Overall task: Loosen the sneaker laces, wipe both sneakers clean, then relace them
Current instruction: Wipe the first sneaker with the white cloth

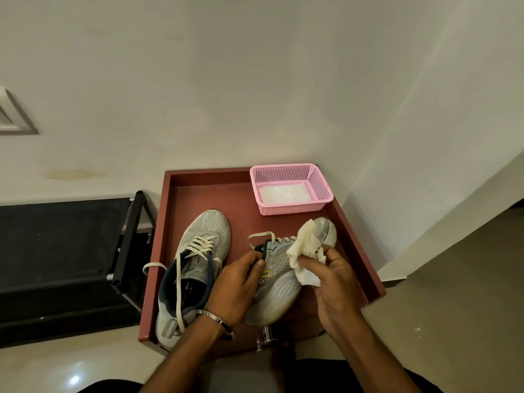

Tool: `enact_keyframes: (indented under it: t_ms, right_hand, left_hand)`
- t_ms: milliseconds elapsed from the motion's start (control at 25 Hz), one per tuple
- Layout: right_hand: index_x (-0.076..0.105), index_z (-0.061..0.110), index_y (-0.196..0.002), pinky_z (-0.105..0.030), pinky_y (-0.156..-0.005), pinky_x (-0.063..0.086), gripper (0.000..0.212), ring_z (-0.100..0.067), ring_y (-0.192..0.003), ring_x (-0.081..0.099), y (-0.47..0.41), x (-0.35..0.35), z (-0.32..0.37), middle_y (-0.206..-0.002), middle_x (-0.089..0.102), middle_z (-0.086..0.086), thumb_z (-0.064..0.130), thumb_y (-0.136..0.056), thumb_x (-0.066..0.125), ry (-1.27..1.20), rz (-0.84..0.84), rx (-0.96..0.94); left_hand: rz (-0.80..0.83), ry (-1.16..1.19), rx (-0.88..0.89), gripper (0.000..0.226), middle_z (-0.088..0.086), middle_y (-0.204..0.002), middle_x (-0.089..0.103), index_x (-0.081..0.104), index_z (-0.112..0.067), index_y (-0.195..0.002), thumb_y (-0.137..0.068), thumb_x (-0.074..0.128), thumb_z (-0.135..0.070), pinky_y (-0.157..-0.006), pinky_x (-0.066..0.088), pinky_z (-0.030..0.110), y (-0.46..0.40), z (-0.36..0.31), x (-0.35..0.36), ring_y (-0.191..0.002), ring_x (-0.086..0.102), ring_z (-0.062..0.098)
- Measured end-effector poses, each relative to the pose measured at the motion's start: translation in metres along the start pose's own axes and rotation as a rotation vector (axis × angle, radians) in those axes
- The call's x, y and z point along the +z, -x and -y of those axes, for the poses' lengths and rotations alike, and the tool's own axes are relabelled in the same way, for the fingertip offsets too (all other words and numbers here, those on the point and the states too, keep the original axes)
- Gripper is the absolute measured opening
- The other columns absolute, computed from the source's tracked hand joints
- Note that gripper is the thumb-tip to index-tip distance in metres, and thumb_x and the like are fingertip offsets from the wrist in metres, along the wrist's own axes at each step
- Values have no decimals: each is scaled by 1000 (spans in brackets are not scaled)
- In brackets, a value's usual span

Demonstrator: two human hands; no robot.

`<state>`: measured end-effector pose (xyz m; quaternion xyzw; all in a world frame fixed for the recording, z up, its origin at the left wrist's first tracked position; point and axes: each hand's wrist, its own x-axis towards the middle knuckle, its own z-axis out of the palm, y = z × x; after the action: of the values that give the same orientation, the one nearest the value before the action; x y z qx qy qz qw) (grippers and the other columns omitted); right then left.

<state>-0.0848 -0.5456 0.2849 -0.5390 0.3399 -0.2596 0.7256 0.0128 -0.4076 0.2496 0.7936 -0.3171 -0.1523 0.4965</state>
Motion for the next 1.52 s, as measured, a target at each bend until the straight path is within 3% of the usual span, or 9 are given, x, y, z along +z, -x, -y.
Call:
enact_keyframes:
  t_ms: [80,280,440,640,880,1080,1240,1440,1520]
  right_hand:
    - [71,16,-104,-22,-71,57,32,-14,-93,72,-1,-2,-2,-97,76,1,-8,-84,66,24,22,-71]
    - [75,16,-60,-29,-72,60,54,-20,-96,69,-1,-2,-4,-91,76,0,-26,-82,47,-105,133,-102]
    - [77,9,-78,-30,-86,58,37,-20,-106,68,-4,-4,0,-106,74,-8,1,-96,45,-259,124,-18]
    - [67,29,-101,-12,-78,53,32,-5,-104,64,-7,-12,-3,-109,67,13,2,-85,71,535,-115,-549]
    - [73,19,-112,-27,-79,50,25,-14,-107,51,-7,-4,-27,-114,61,1,21,-87,73,981,-169,-617]
    - [70,17,-119,-21,-90,50,37,-8,-105,59,14,7,-40,-113,68,4,2,-86,62,881,221,-831]
    - [74,12,-109,-34,-77,59,26,-9,-96,58,-10,-6,-28,-105,64,1,1,-86,68,909,-55,-736]
    - [73,11,-110,-29,-81,54,32,-14,-95,60,8,2,-44,-101,63,0,1,-80,72,940,223,-876]
    - [75,13,-107,-32,-78,54,30,-17,-94,61,-6,-8,-34,-100,65,0,-1,-80,72,1031,100,-856]
  left_hand:
    - [7,4,-3,16,-6,-62,53,57,-25,-87,-102,49,-26,-61,43,40,0,1,0,-55,44,4]
    - [12,12,-5,16,-5,-63,55,58,-22,-90,-102,49,-27,-61,44,40,0,2,0,-56,45,5]
    - [16,24,-4,17,-7,-62,52,56,-26,-86,-101,49,-27,-59,42,37,-1,2,0,-55,43,5]
    - [29,102,-49,24,-11,-60,51,55,-29,-77,-100,51,-24,-59,39,32,-3,3,0,-57,43,4]
    - [98,222,-48,20,-4,-74,63,62,-22,-84,-96,50,-32,-68,49,41,-4,5,-1,-69,54,9]
    - [74,295,-61,20,-6,-80,68,66,-19,-88,-101,51,-16,-74,50,35,-5,4,-3,-77,61,9]
    - [98,293,-70,17,-3,-80,65,66,-18,-92,-98,50,-23,-74,49,41,-5,8,-3,-75,58,12]
    - [81,283,-65,19,2,-91,72,69,-19,-99,-101,51,-16,-81,52,42,-6,6,-3,-84,65,15]
    - [84,280,-70,18,7,-90,71,69,-20,-98,-101,51,-18,-81,52,45,-5,6,-2,-82,63,13]
